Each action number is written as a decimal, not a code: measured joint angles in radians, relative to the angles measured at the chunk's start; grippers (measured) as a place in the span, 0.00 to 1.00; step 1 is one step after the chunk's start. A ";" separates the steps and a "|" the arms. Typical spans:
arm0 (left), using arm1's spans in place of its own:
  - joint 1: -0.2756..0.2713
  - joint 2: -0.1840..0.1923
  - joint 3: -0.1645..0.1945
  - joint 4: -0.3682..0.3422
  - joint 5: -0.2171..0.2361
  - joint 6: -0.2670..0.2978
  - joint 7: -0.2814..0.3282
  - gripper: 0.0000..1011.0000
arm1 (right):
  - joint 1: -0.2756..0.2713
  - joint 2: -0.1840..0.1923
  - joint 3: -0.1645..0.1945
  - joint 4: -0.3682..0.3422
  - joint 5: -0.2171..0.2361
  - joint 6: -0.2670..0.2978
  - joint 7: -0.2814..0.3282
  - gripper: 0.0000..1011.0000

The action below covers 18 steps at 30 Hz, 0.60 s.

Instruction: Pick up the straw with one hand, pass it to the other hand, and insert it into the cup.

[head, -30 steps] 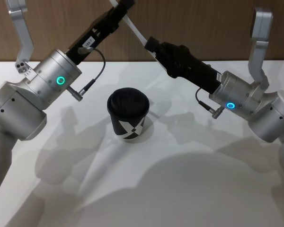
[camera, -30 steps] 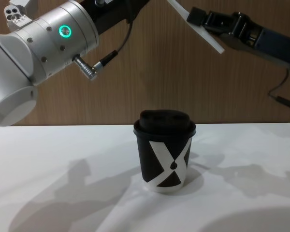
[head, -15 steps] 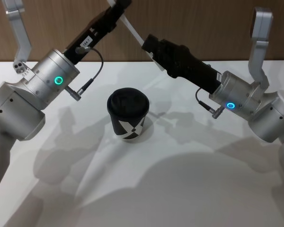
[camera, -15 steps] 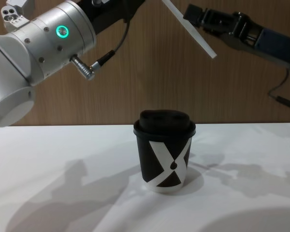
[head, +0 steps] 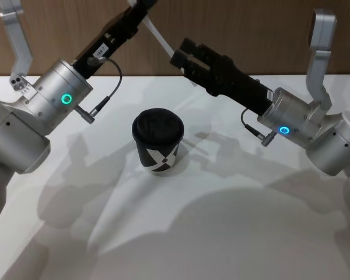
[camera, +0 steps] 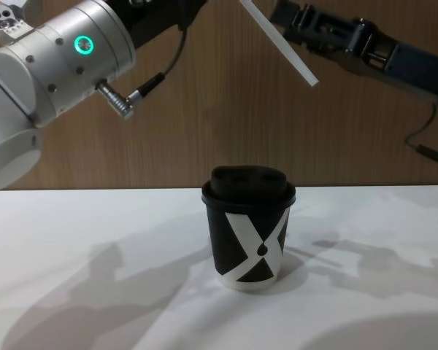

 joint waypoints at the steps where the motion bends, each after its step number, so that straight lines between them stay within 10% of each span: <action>1: 0.001 0.002 0.000 -0.002 0.000 -0.001 0.000 0.01 | 0.000 0.000 0.000 0.000 0.000 0.000 0.000 0.71; 18: 0.022 0.066 0.003 -0.063 0.034 -0.030 0.017 0.01 | 0.000 0.000 0.000 0.000 0.000 0.000 0.000 0.99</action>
